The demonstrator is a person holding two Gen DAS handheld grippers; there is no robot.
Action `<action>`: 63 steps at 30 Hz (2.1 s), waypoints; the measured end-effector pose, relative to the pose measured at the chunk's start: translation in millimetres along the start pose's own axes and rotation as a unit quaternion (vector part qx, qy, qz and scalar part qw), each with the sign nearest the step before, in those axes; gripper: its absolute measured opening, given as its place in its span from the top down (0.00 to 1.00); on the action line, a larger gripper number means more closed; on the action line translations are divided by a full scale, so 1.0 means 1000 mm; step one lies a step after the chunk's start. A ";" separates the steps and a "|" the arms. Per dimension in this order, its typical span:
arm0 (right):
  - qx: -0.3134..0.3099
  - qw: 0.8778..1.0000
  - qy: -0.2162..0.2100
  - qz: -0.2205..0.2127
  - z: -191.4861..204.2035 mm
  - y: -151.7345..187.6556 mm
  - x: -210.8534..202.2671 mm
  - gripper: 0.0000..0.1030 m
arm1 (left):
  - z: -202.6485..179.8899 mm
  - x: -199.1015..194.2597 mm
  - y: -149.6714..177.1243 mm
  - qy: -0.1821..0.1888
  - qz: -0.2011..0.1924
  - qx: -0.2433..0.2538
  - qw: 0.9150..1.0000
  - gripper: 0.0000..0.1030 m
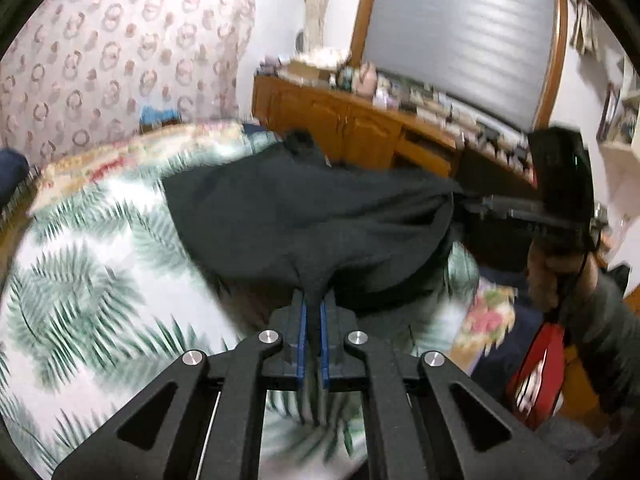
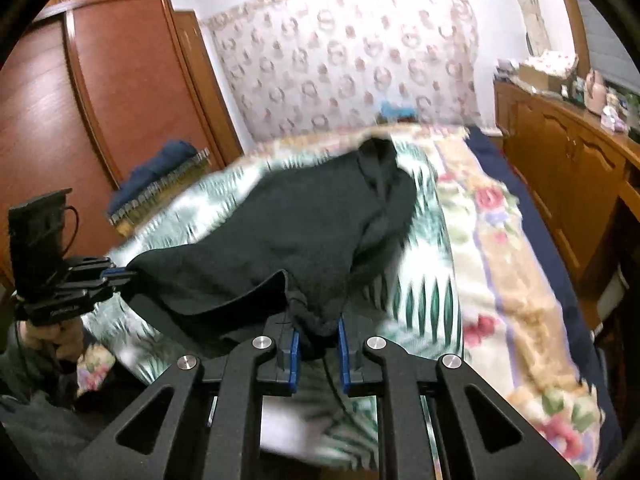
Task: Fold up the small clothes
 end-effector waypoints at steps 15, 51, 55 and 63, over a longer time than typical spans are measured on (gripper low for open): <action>-0.043 0.998 0.034 -0.016 -0.048 -0.159 0.105 0.86 | 0.140 0.092 -0.134 -0.083 0.008 -0.025 0.996 0.94; 0.038 0.992 0.039 0.109 -0.081 -0.131 0.212 0.39 | 0.172 0.173 -0.081 -0.039 0.099 -0.134 0.985 0.52; 0.026 0.993 0.010 0.118 -0.071 -0.124 0.211 0.67 | 0.163 0.176 -0.084 0.002 0.097 -0.138 0.986 0.71; -0.027 0.996 0.025 0.077 -0.060 -0.138 0.183 0.81 | 0.147 0.133 -0.104 0.037 0.045 -0.137 0.989 0.93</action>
Point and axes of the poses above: each gripper's, at about its wrist camera, not at the fingertips, and x roughly the way its jaws point, z to its left, y to its underside, the point moved 10 cm from there along x, roughly the way its jaws point, and after that the axes turned 4 degrees about z, right-handed, at the moved point
